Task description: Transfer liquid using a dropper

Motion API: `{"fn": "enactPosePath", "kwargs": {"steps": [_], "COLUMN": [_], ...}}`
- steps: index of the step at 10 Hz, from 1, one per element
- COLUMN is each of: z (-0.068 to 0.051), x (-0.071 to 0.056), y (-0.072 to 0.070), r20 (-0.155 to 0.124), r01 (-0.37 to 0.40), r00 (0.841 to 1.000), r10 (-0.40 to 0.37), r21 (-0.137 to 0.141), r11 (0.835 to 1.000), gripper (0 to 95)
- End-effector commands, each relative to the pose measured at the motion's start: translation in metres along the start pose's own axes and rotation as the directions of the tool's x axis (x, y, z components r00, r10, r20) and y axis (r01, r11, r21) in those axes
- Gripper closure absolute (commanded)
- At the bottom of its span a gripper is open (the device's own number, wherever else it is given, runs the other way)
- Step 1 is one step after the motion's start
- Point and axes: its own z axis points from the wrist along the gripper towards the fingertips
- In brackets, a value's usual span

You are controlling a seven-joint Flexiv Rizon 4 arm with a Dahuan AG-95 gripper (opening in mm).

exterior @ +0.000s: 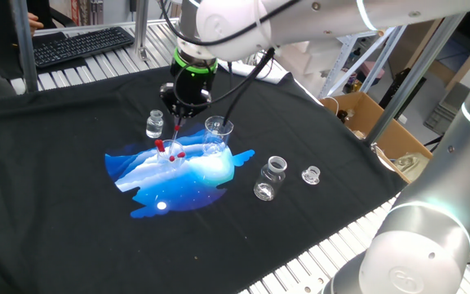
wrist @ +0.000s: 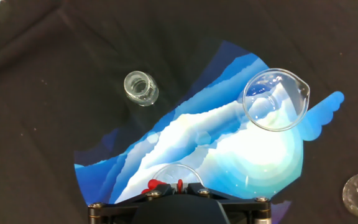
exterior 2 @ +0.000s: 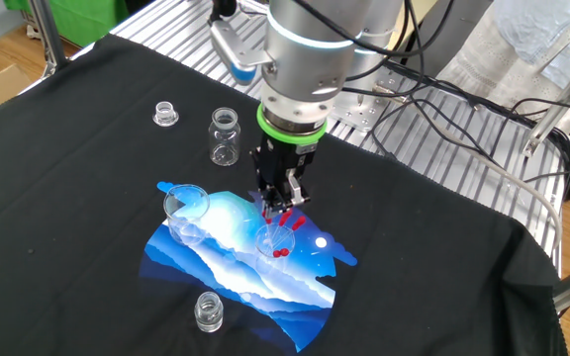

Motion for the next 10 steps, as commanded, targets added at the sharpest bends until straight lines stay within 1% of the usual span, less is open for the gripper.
{"fn": "enactPosePath", "kwargs": {"steps": [1,4,9,10], "z": [-0.0004,-0.0015,-0.0018,-0.0019], "x": [0.0026,0.0038,0.004,0.004], "y": [0.0002,0.0009,0.0011,0.0011], "r20": [0.013,0.009,0.008,0.008], "r01": [-0.005,-0.027,-0.043,-0.045], "r00": [1.0,1.0,0.999,0.999], "r10": [0.005,0.027,0.043,0.045], "r21": [-0.005,-0.011,-0.012,-0.012], "r11": [1.0,1.0,0.999,0.999], "gripper": [95.0,95.0,95.0,76.0]}}
